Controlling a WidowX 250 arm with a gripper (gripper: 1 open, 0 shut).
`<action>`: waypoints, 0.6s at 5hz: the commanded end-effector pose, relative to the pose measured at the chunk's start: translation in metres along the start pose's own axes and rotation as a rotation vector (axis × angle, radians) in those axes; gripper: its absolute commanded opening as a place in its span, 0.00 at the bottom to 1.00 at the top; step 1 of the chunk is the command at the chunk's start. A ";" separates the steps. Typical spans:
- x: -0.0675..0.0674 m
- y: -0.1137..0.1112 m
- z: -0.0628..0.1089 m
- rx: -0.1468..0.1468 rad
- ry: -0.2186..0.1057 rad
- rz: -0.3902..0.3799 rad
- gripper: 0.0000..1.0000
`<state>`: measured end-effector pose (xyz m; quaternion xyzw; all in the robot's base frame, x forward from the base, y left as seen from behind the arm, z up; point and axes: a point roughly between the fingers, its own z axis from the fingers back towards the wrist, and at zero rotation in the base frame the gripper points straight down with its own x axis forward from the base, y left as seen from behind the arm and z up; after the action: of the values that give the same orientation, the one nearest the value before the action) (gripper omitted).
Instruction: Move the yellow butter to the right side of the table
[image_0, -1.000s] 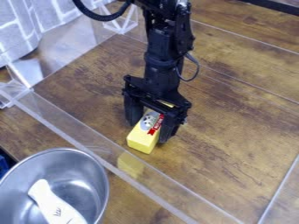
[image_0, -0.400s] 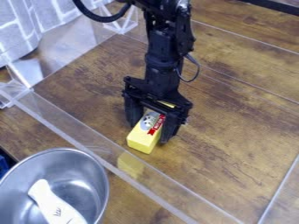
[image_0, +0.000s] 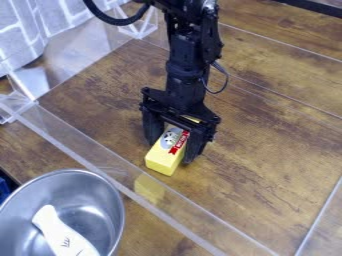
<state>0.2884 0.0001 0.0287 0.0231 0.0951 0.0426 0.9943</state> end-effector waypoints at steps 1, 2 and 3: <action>0.010 0.002 0.013 -0.005 -0.057 0.013 1.00; 0.011 0.003 0.011 -0.005 -0.055 0.022 1.00; 0.013 0.003 0.006 -0.007 -0.048 0.020 1.00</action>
<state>0.2933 0.0005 0.0223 0.0232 0.0935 0.0477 0.9942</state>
